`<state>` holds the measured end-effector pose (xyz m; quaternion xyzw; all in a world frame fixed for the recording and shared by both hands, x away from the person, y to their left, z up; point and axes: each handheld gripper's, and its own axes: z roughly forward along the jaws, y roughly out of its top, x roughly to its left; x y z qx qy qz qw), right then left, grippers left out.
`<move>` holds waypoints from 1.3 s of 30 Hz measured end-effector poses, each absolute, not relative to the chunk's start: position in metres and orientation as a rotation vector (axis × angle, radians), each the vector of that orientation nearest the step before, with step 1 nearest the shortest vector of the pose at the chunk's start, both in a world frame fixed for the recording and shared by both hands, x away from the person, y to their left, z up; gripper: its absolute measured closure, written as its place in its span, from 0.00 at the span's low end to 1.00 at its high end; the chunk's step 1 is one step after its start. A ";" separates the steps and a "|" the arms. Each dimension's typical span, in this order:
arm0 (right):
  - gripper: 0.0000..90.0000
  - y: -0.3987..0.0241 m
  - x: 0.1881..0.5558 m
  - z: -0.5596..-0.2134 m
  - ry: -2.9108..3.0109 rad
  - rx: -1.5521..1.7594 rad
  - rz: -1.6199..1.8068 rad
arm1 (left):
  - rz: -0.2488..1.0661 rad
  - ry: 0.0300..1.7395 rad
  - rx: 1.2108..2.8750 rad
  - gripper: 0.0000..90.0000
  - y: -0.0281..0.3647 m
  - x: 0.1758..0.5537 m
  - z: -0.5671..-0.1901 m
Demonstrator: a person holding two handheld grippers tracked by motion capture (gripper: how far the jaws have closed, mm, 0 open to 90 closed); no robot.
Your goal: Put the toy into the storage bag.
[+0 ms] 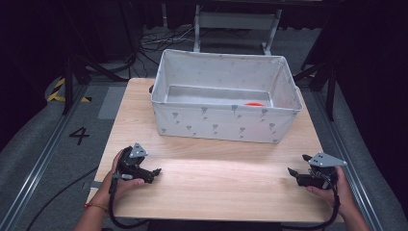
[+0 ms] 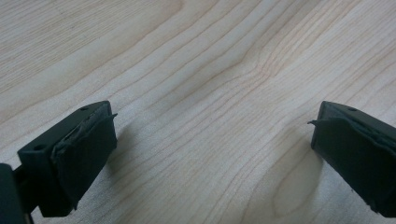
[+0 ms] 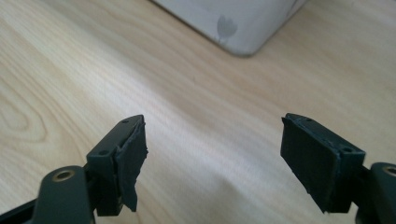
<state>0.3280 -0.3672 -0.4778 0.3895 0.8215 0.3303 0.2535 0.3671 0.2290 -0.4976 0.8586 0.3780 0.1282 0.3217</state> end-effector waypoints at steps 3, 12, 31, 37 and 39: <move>0.26 -0.376 0.324 -0.488 2.269 1.152 0.939 | 0.338 0.994 2.254 0.01 0.229 0.367 -0.498; 0.22 -0.389 0.318 -0.502 2.256 1.248 0.994 | 0.355 1.028 2.243 0.00 0.227 0.368 -0.498; 0.22 -0.389 0.318 -0.502 2.258 1.249 0.996 | 0.423 1.216 2.162 0.00 0.212 0.370 -0.498; 0.22 -0.389 0.318 -0.502 2.258 1.249 0.996 | 0.419 1.219 2.160 0.00 0.212 0.371 -0.498; 0.22 -0.389 0.318 -0.502 2.258 1.249 0.995 | 0.419 1.219 2.160 0.00 0.212 0.371 -0.498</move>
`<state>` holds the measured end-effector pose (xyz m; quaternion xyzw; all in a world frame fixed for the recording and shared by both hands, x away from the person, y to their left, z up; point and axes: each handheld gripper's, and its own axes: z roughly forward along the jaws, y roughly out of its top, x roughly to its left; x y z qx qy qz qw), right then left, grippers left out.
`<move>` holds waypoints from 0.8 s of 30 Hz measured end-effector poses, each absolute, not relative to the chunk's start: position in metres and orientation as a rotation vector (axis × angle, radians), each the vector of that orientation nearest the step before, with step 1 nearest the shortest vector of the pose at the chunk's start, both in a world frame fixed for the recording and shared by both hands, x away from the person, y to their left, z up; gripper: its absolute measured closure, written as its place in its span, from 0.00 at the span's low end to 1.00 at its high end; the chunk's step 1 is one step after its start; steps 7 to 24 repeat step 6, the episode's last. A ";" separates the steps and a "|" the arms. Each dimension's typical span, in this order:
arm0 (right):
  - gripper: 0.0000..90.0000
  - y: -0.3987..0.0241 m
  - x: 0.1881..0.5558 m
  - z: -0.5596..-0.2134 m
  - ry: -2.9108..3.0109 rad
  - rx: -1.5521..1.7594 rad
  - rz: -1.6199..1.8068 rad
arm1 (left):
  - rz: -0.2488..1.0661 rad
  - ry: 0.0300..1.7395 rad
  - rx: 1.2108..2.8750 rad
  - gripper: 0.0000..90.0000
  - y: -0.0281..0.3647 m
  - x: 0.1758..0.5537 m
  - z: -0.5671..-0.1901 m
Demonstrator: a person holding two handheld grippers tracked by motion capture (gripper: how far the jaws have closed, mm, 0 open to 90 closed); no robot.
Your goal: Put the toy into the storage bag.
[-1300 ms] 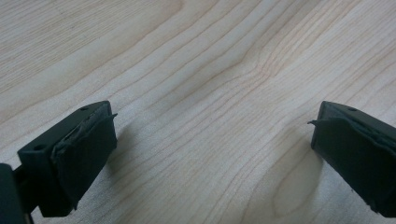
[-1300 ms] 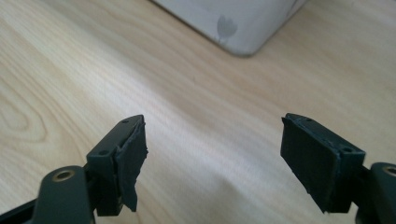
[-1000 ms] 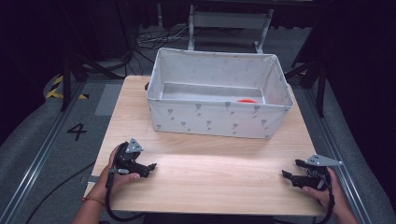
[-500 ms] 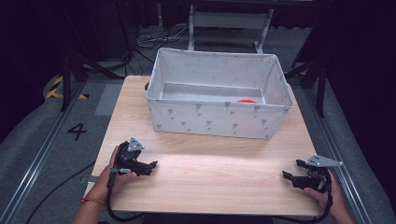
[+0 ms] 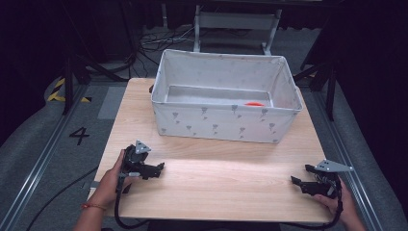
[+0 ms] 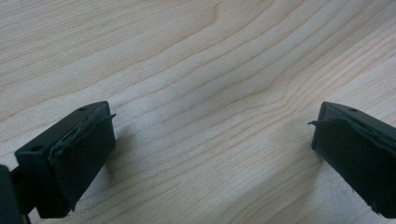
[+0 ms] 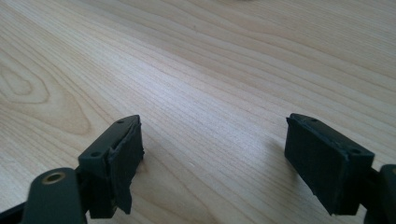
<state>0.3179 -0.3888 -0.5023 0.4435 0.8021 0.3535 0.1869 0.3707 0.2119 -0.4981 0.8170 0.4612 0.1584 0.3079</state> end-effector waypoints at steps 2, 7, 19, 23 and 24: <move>0.22 -0.389 0.318 -0.502 2.258 1.249 0.996 | 0.419 1.219 2.160 0.00 0.212 0.371 -0.498; 0.22 -0.389 0.318 -0.502 2.257 1.249 0.997 | 0.419 1.219 2.160 0.00 0.212 0.371 -0.498; 0.22 -0.389 0.318 -0.502 2.257 1.249 0.997 | 0.419 1.219 2.160 0.00 0.212 0.371 -0.498; 0.22 -0.389 0.318 -0.502 2.257 1.249 0.997 | 0.419 1.219 2.160 0.00 0.212 0.371 -0.498; 0.22 -0.389 0.318 -0.502 2.257 1.249 0.997 | 0.419 1.219 2.160 0.00 0.212 0.371 -0.498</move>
